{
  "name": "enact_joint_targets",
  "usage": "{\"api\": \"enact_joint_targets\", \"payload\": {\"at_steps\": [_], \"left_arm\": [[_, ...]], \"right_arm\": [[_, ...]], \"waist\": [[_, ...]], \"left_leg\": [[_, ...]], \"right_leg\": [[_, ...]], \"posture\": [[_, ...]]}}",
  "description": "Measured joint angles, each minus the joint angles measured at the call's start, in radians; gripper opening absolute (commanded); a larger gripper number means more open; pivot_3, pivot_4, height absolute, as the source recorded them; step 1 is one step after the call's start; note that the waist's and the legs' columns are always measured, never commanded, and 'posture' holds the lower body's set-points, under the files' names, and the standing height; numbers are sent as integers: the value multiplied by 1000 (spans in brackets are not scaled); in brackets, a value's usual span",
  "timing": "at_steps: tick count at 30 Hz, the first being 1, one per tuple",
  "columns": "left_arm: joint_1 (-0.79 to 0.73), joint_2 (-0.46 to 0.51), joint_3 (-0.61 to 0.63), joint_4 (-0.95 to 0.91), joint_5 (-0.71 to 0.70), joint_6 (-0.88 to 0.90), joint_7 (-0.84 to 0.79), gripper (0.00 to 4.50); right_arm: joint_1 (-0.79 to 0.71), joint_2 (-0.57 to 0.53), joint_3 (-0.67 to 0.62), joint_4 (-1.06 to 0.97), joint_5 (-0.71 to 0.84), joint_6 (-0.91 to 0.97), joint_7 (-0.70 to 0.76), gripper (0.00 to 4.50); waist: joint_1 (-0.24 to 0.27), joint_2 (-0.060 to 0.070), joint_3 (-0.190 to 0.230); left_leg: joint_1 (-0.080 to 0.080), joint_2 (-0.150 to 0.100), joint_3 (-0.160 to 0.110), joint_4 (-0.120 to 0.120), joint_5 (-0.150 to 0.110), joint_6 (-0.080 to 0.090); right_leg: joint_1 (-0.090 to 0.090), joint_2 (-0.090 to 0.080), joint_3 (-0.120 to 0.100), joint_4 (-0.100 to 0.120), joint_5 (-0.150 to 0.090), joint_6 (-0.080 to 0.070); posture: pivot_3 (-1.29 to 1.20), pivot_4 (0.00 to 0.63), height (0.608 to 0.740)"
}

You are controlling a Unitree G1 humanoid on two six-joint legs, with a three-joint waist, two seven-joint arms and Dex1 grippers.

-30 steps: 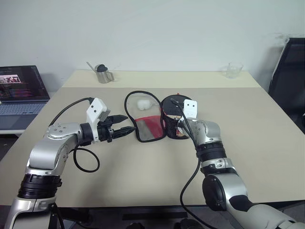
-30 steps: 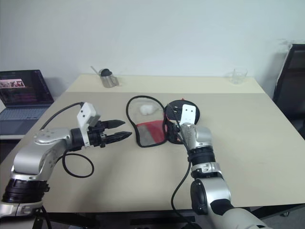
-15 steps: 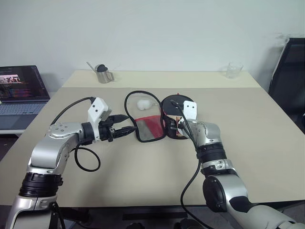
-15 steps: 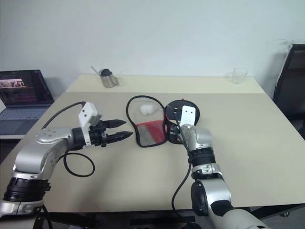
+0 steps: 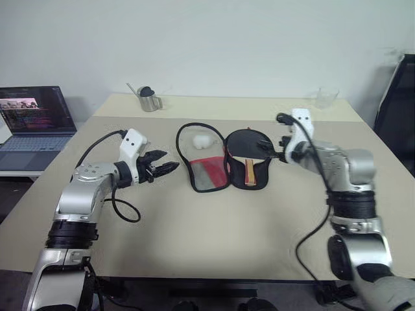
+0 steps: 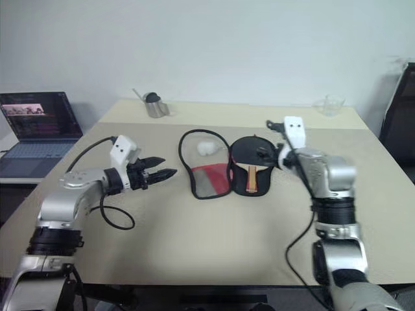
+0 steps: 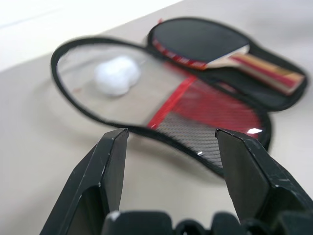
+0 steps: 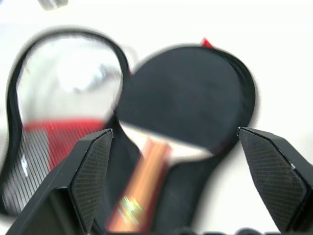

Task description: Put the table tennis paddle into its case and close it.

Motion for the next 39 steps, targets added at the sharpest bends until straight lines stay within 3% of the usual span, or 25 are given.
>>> {"api": "enact_joint_targets", "payload": {"at_steps": [3, 8, 13, 19, 25, 32, 39], "left_arm": [[-51, -47, -1, 116, 31, -12, 61, 3119], [-143, -111, -22, 363, 115, -54, 185, 3119], [-238, -192, -80, 566, 221, -139, 263, 3119], [-295, -257, -82, 656, 240, -214, 253, 3119], [-317, -319, -63, 640, 212, -222, 196, 3119], [-412, -372, -26, 457, 147, -147, 178, 3119], [-367, -444, -99, 339, 171, -116, 184, 3119]], "right_arm": [[94, -136, 52, -84, 45, -7, 169, 4483], [162, -256, 59, -168, 63, -63, 288, 4483], [171, -255, 38, -200, 63, -91, 300, 4483], [181, -253, 27, -232, 63, -93, 299, 4483], [185, -247, -10, -231, 59, -115, 260, 4483], [185, -222, -26, -218, 53, -131, 213, 4483], [179, -209, -38, -195, 52, -137, 180, 4483]], "waist": [[-4, 0, 0], [-12, 0, 0], [-1, -1, 0], [1, -1, 0], [1, -1, 0], [-4, -1, 0], [-5, -1, 0]], "left_leg": [[0, 0, 0, 1, 0, 0], [2, 0, 2, 3, 0, 0], [2, 0, 2, 4, 0, 0], [1, 0, 3, 5, 0, 0], [1, 0, 4, 5, 0, 0], [1, -1, 4, 4, 0, 0], [3, -1, 5, 5, 0, 0]], "right_leg": [[0, 1, 0, 1, 0, 0], [0, 5, 2, 1, 2, -1], [2, 6, 0, 1, 3, -2], [2, 5, 4, -1, 4, 1], [1, 5, 4, 0, 4, 2], [1, 6, 5, 0, 4, 2], [1, 6, 6, 1, 4, 2]], "posture": [[0, 150, 740], [0, 150, 740], [0, 150, 740], [0, 150, 740], [0, 150, 740], [0, 150, 740], [0, 150, 740]]}}
